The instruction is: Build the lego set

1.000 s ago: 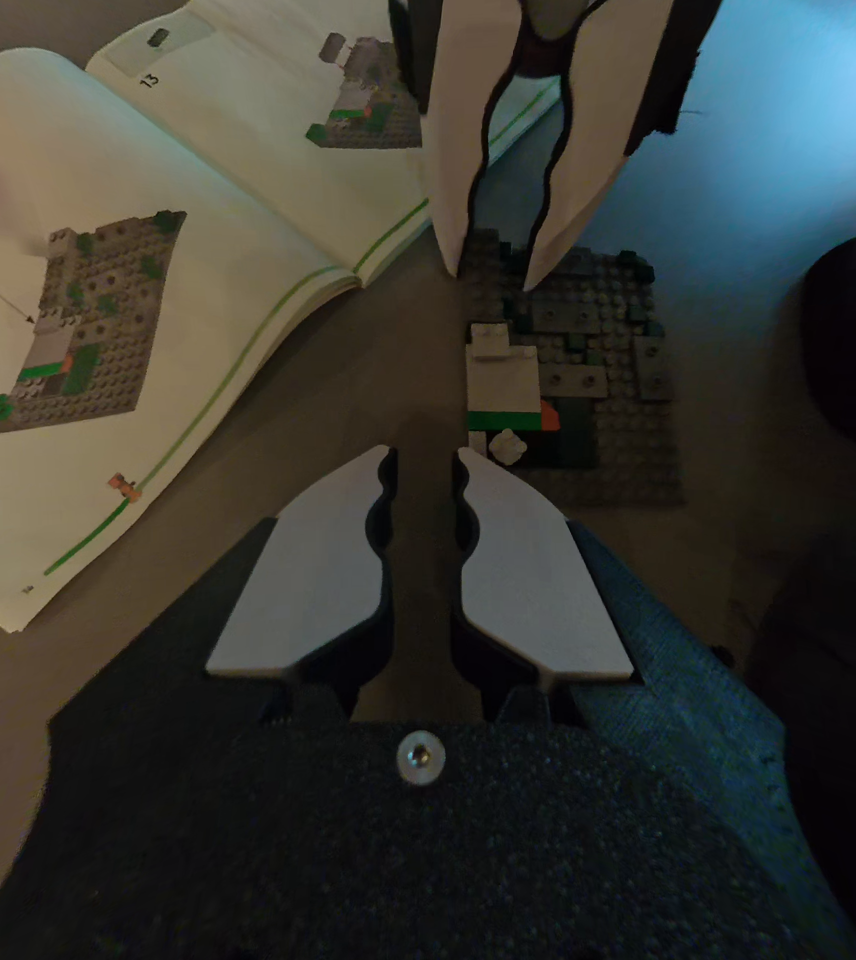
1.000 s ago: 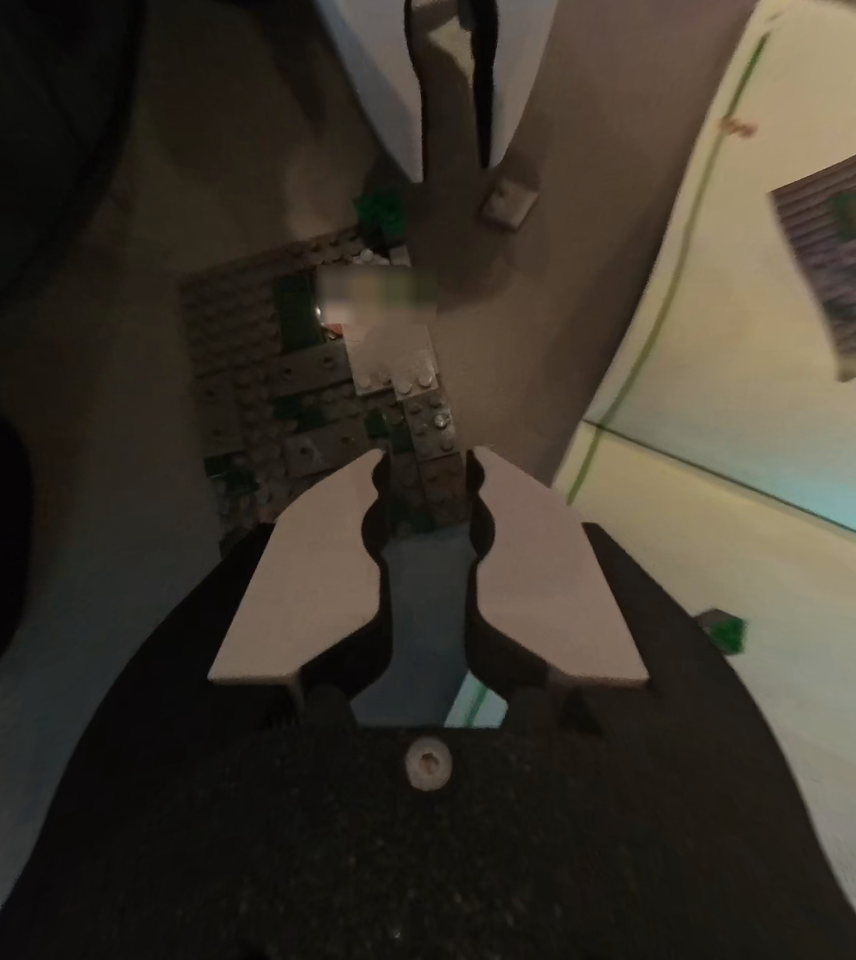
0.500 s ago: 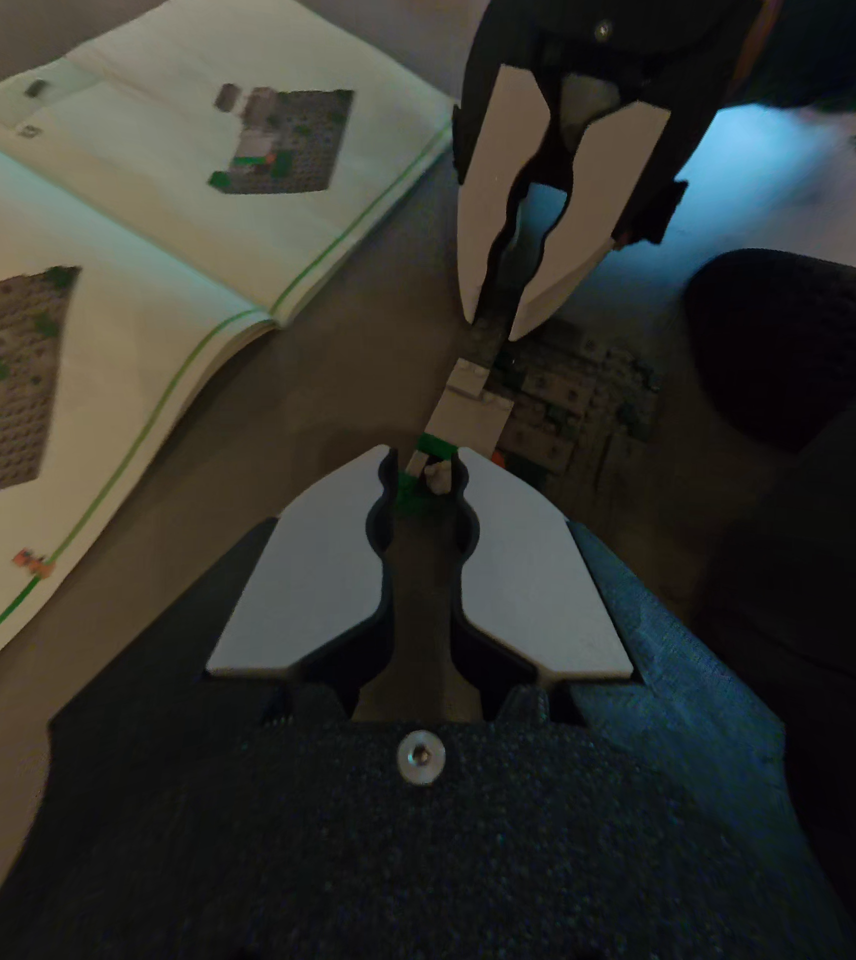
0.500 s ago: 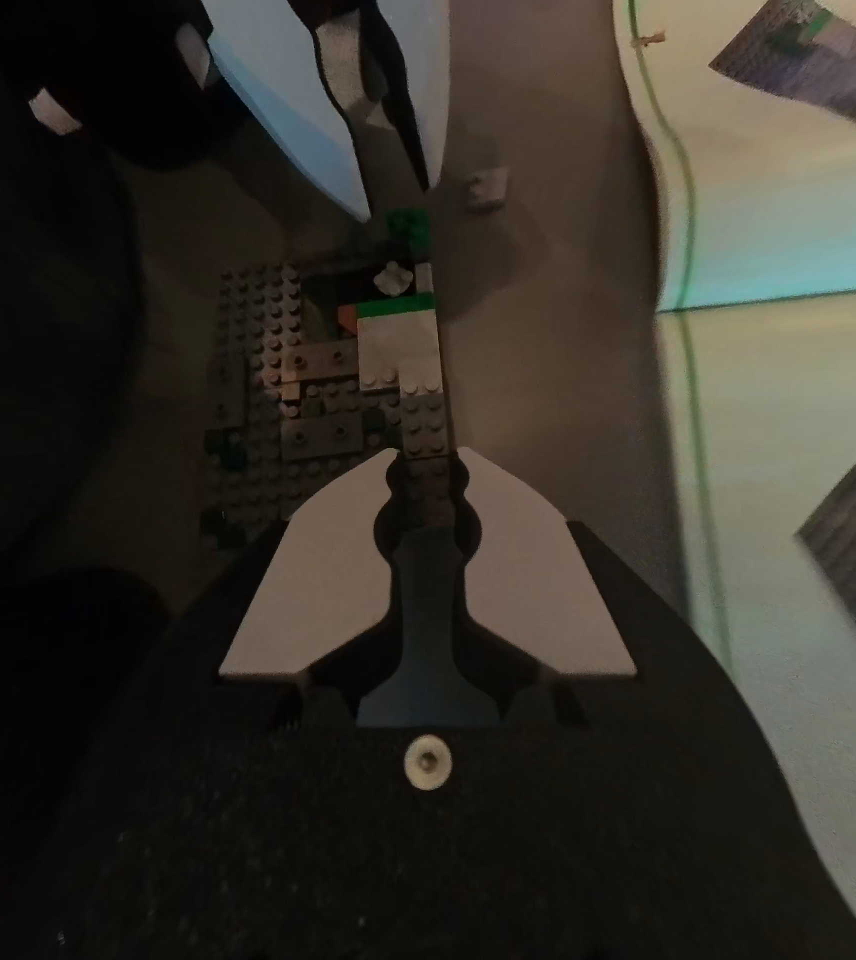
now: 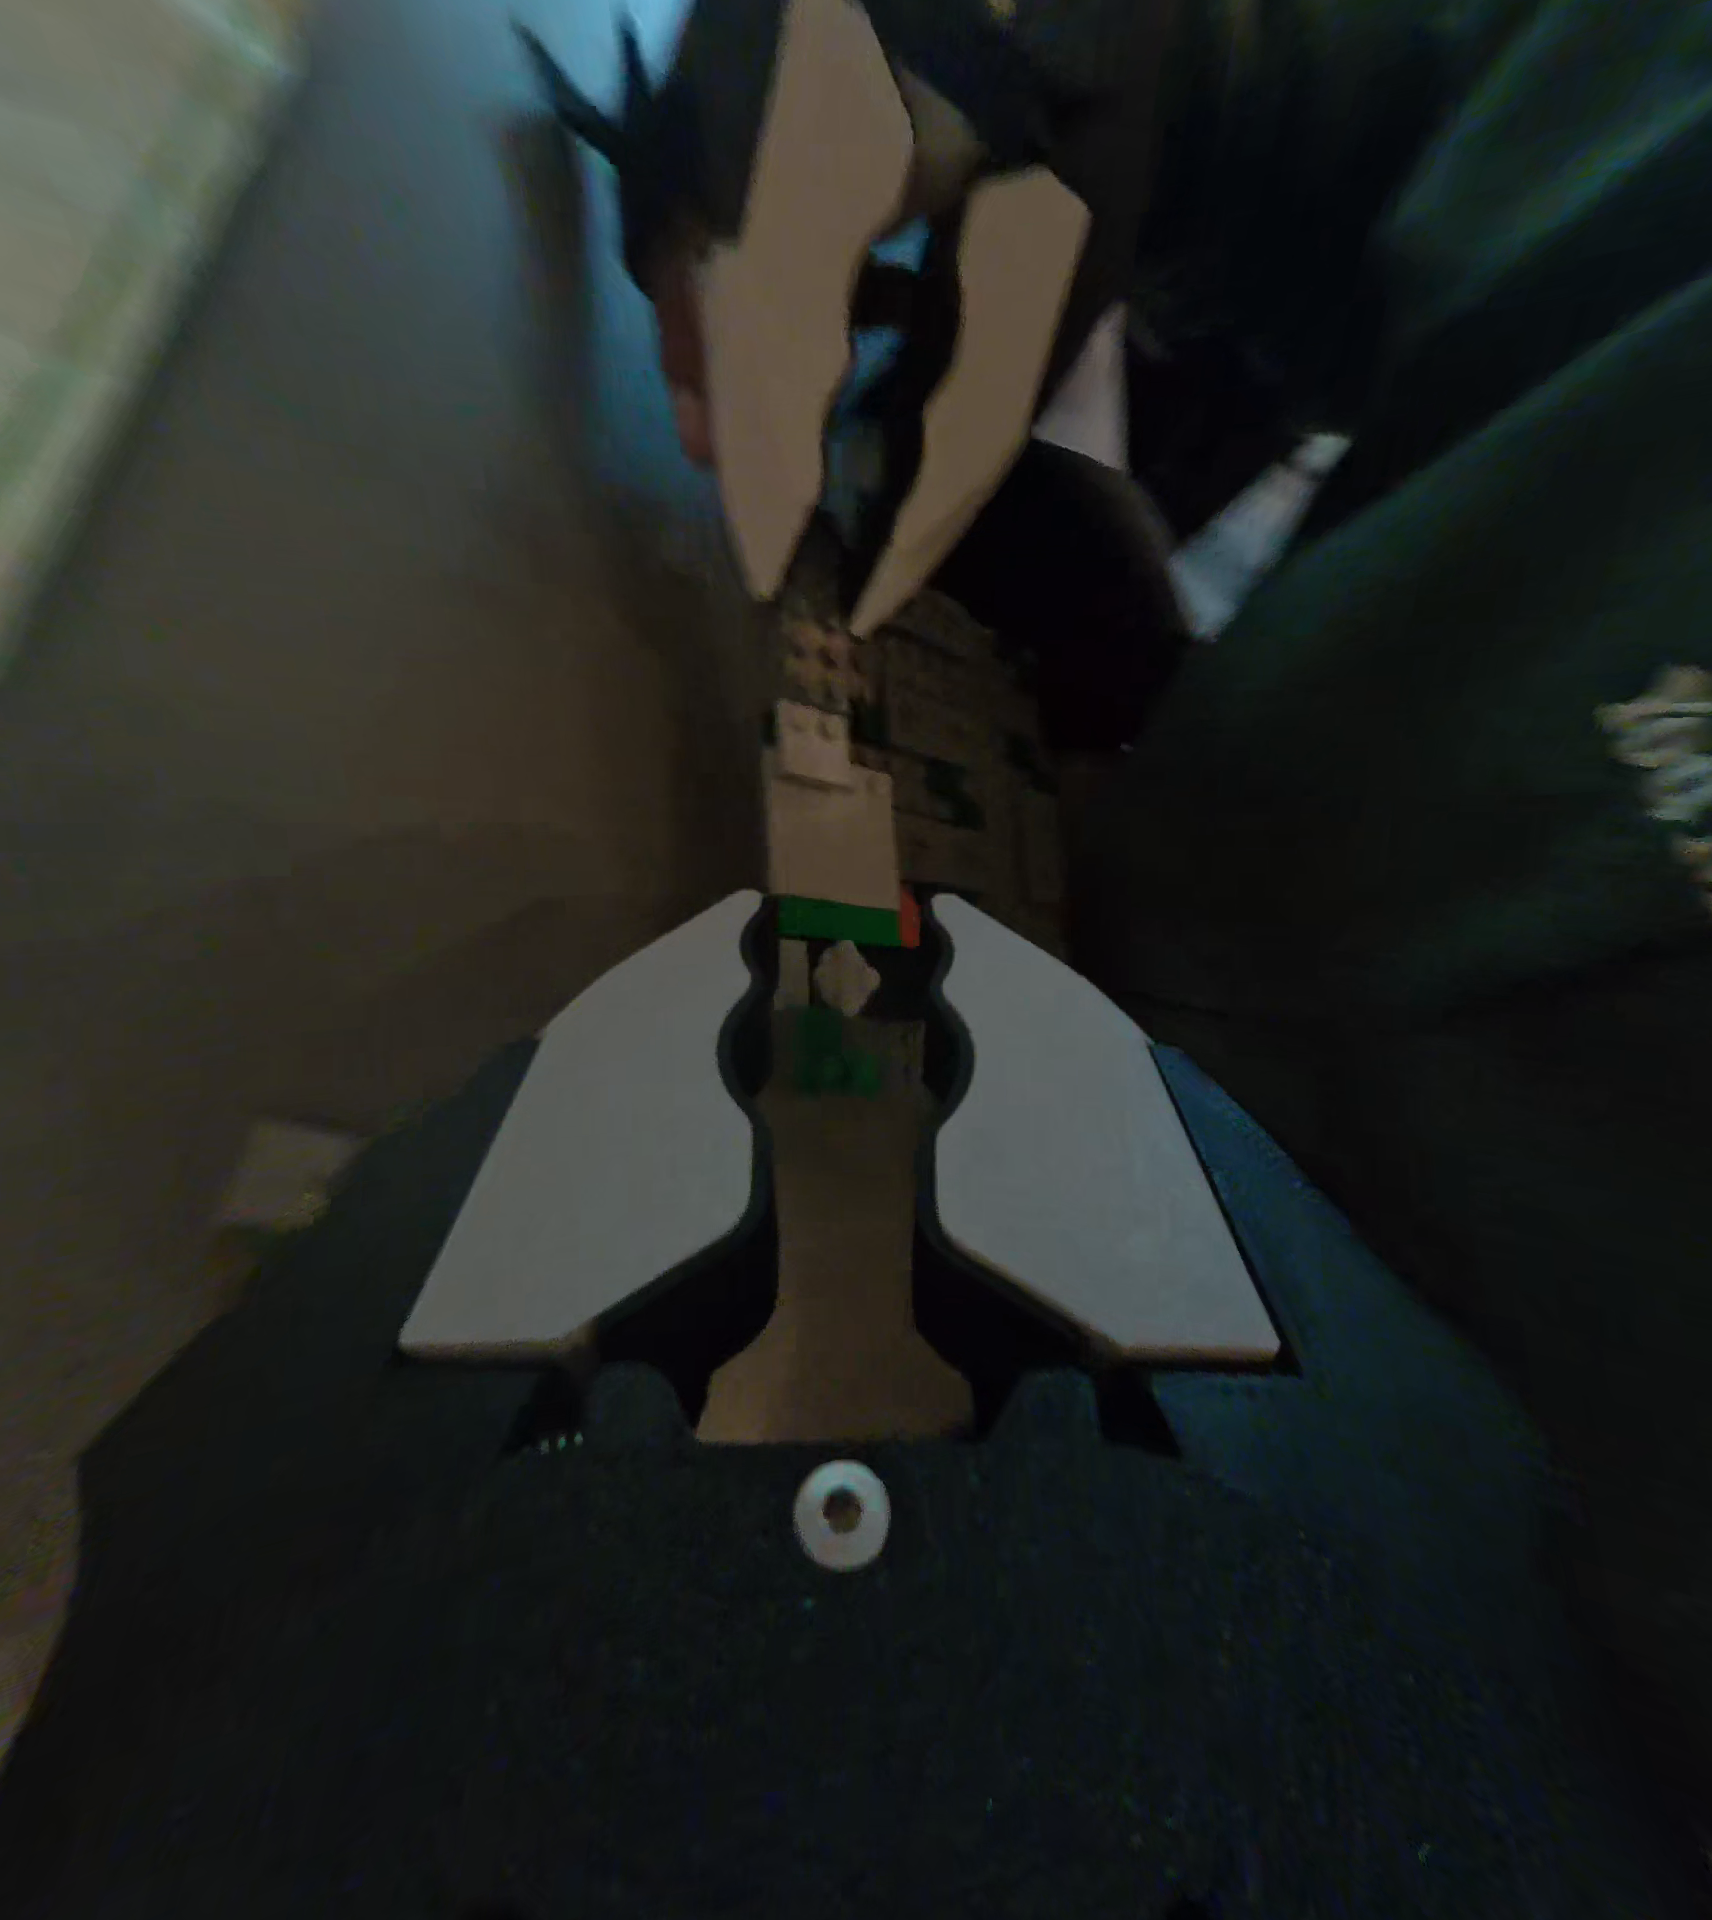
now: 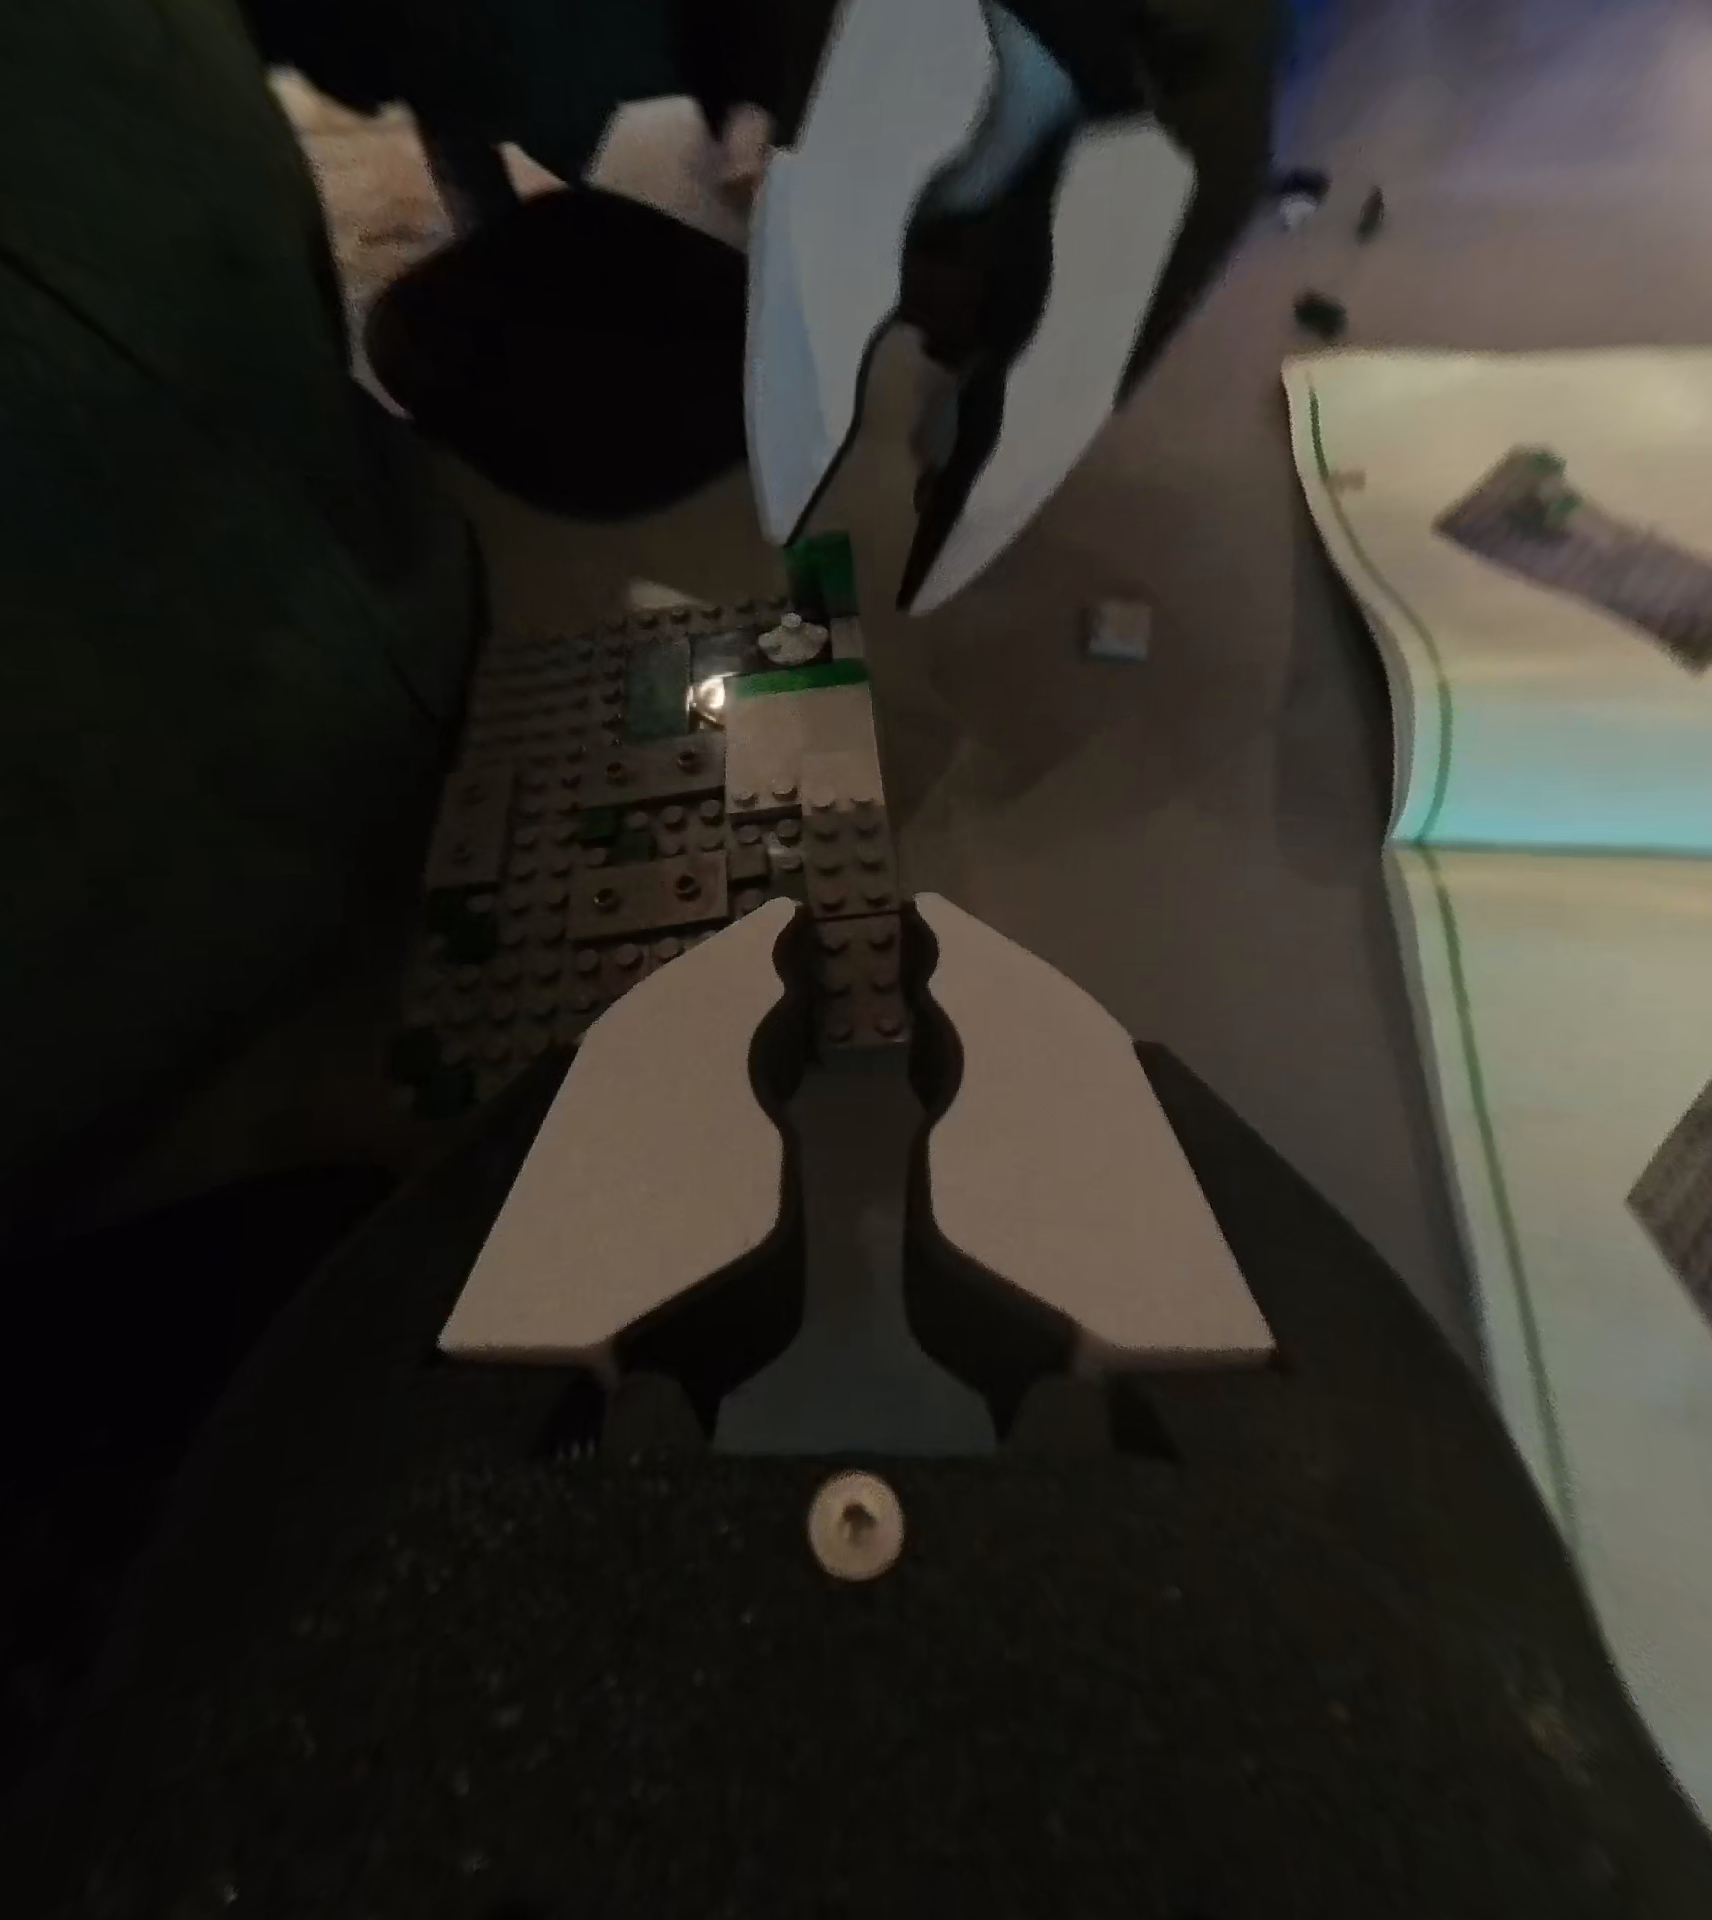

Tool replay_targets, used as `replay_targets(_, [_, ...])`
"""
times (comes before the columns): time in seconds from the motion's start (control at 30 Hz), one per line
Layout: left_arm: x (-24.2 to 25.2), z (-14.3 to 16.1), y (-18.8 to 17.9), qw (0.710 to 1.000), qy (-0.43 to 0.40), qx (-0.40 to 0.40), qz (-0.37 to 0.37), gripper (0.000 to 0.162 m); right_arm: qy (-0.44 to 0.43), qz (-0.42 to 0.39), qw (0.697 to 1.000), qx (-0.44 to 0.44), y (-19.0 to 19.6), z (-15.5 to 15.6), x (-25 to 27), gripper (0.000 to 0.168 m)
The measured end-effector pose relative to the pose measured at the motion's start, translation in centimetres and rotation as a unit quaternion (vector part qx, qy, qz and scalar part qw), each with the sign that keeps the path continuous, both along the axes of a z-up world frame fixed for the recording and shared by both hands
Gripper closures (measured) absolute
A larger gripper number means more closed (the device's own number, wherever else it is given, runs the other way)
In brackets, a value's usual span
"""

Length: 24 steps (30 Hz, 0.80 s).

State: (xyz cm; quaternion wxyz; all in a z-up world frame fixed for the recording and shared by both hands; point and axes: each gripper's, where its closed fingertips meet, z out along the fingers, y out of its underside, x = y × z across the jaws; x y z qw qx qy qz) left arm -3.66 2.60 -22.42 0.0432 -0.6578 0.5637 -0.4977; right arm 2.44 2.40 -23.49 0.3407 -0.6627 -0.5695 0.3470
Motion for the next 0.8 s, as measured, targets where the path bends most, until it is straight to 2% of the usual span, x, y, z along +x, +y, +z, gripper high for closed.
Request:
replay_targets(0.03, [0.1, 0.2, -0.3, 1.0, 0.003, -0.022, -0.014, 0.136, 0.004, 0.008, 1.0, 0.007, -0.1, 0.4, 0.0, 0.152])
replay_targets(0.27, [1.8, 1.7, -2.4, 0.989, 0.005, -0.135, -0.065, 0.132, 0.022, 0.075, 0.996, 0.051, -1.8, 2.9, -0.5, 0.153])
replay_targets(0.5, [3.6, 2.7, -4.4, 0.968, 0.003, -0.236, -0.083, 0.133, 0.015, 0.1, 0.994, 0.049, -2.6, 3.8, -0.6, 0.153])
replay_targets(0.8, [4.1, 2.0, -4.2, 0.968, 0.008, -0.241, -0.068, 0.145, 0.007, 0.11, 0.992, 0.053, -2.4, 3.7, -0.7, 0.153])
